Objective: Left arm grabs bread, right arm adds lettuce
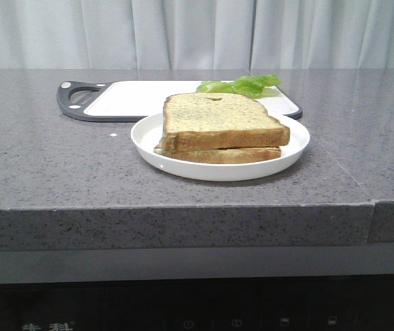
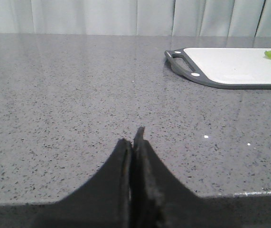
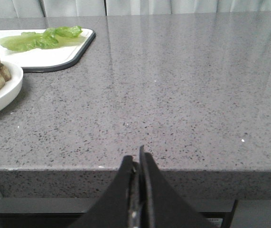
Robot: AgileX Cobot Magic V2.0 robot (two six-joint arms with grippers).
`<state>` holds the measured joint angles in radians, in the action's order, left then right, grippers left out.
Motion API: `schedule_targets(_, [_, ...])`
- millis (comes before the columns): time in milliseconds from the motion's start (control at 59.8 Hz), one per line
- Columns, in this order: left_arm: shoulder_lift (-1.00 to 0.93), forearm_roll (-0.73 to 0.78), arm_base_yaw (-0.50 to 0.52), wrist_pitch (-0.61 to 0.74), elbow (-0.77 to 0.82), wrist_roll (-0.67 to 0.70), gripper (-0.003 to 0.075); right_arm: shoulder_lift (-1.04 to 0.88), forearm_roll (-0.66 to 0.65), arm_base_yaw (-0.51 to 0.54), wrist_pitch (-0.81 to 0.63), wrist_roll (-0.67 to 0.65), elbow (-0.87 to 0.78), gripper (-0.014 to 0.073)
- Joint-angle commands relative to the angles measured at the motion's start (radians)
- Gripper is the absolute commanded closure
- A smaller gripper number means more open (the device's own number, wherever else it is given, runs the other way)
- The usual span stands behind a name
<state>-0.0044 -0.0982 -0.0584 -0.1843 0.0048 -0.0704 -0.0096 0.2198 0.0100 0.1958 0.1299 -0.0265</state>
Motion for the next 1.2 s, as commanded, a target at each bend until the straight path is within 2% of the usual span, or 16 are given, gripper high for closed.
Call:
schedule_targets(0, [-0.018, -0.006, 0.000, 0.083, 0.004, 0.002, 0.0741, -0.021, -0.009, 0.006, -0.075, 0.005, 0.002, 0.0655])
schedule_targets(870, [-0.018, -0.006, 0.000, 0.083, 0.004, 0.002, 0.0741, -0.021, -0.009, 0.006, -0.074, 0.006, 0.002, 0.0655])
schedule_targets(1188, [-0.018, -0.006, 0.000, 0.100, 0.004, 0.002, 0.0741, -0.021, -0.010, 0.006, -0.126, 0.006, 0.002, 0.0655])
